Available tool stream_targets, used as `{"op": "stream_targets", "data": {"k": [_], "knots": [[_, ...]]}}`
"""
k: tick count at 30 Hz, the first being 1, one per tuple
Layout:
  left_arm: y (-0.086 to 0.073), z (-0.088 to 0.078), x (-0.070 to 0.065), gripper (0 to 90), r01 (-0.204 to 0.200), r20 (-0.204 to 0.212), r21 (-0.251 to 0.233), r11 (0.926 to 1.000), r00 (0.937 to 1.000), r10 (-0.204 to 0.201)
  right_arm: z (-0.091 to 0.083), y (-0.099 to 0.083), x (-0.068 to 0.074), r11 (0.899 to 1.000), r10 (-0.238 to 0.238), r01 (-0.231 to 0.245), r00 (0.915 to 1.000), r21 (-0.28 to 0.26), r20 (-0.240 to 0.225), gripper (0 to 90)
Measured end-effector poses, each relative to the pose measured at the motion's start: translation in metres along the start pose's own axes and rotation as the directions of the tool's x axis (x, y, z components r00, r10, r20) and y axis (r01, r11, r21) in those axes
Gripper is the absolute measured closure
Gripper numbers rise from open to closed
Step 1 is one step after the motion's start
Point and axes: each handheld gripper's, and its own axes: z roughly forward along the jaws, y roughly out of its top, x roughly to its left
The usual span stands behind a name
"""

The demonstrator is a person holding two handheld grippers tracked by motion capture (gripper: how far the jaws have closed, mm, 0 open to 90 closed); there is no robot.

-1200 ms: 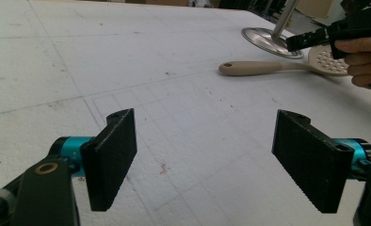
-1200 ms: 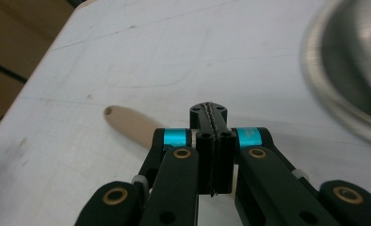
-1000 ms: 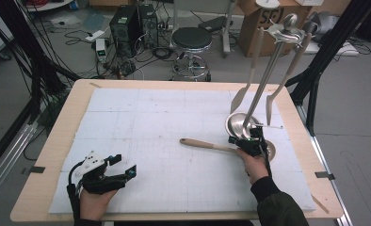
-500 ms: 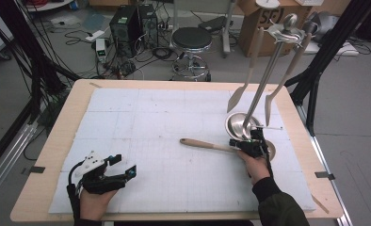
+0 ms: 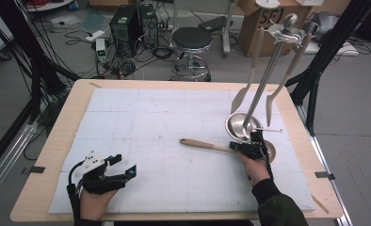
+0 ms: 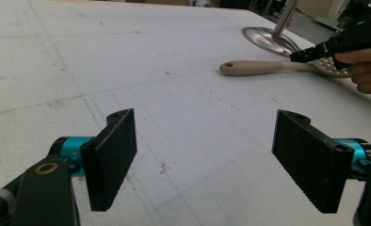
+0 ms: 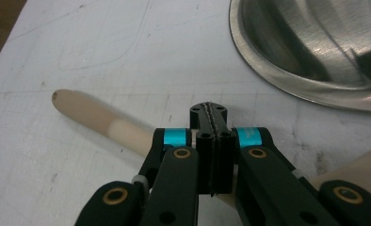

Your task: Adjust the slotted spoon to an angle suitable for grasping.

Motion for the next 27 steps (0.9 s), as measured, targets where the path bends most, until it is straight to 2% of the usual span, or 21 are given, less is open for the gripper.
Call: {"op": "stream_targets", "data": {"k": [1, 4, 12, 16, 27], "knots": [[0.0, 0.0, 0.0, 23.0, 0.0, 0.0, 0.0, 1.0, 1.0, 0.0, -0.001, -0.001, 0.002, 1.0, 0.008, -0.009, 0.9998, 0.011, 0.016, 90.0], [0.0, 0.0, 0.0, 23.1, 0.0, 0.0, 0.0, 1.0, 1.0, 0.0, -0.003, -0.003, 0.007, 1.0, -0.01, 0.009, 0.9991, 0.021, 0.042, 90.0], [0.0, 0.0, -0.001, 23.0, -0.001, 0.001, 0.001, 1.0, 1.0, 0.001, -0.008, -0.009, 0.015, 0.999, -0.033, 0.03, 0.9972, 0.045, 0.067, 90.0], [0.0, 0.0, -0.001, 23.0, -0.004, 0.002, 0.001, 1.0, 1.0, 0.004, -0.012, -0.015, 0.017, 0.999, -0.002, -0.001, 0.9983, 0.054, 0.058, 90.0], [0.001, 0.0, -0.001, 23.1, -0.002, 0.003, 0.0, 1.0, 1.0, 0.002, -0.018, -0.031, 0.022, 1.0, 0.03, -0.03, 0.9978, -0.003, 0.059, 90.0]]}}
